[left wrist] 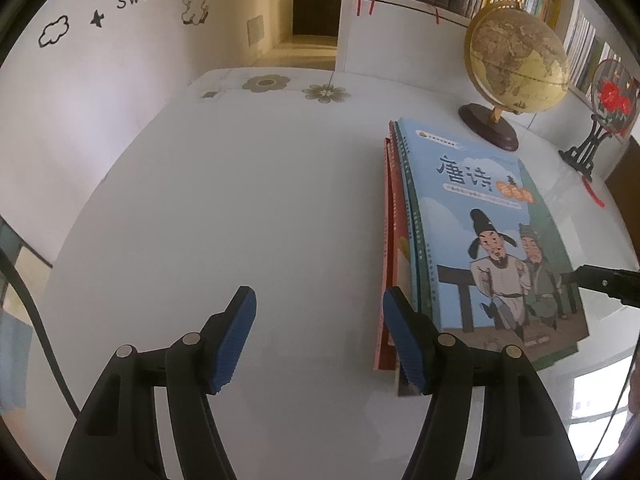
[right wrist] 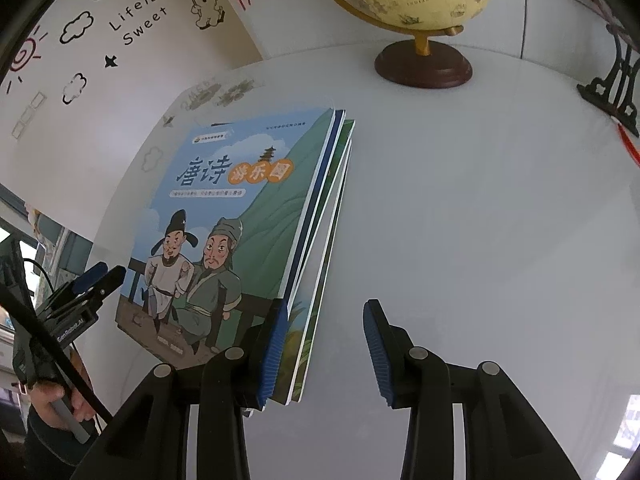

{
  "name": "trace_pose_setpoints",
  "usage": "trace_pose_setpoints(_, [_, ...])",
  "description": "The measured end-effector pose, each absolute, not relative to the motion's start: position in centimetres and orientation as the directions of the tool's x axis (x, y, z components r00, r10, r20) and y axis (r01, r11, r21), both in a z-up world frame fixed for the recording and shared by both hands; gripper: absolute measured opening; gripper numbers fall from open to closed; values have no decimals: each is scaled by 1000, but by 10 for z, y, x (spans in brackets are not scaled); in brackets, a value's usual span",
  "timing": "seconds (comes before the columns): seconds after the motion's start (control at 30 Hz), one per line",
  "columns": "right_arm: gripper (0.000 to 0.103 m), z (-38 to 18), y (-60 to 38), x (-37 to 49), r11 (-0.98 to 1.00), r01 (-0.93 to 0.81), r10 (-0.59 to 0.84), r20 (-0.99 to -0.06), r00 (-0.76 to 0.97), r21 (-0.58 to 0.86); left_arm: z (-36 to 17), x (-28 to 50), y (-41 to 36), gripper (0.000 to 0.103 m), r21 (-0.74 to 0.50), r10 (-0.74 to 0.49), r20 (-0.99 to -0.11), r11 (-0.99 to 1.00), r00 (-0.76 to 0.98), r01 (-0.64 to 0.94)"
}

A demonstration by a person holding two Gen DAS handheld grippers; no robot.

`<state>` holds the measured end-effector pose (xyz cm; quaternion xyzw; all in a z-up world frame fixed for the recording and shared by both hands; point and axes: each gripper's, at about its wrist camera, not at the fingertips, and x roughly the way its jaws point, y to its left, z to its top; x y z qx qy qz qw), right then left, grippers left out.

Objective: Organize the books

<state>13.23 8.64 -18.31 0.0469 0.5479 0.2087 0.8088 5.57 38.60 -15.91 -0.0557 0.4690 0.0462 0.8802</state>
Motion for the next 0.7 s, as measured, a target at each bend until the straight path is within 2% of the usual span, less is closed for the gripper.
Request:
trace_pose_setpoints(0.37, [38,-157,89,128,898,-329,403,-847,348,292,-164,-12,362,68,-169,-83,-853,978,515,-122])
trace_pose_setpoints(0.53, [39,-127,124,170,861,-421,446,-819,360,284,-175,-4,335,68,-184,-114,-862,978,494,-96])
trace_pose_setpoints(0.7, [39,-130,165,233,820,-497,472,-827,307,283,-186,4,321,68,-191,-99,-870,971,484,-144])
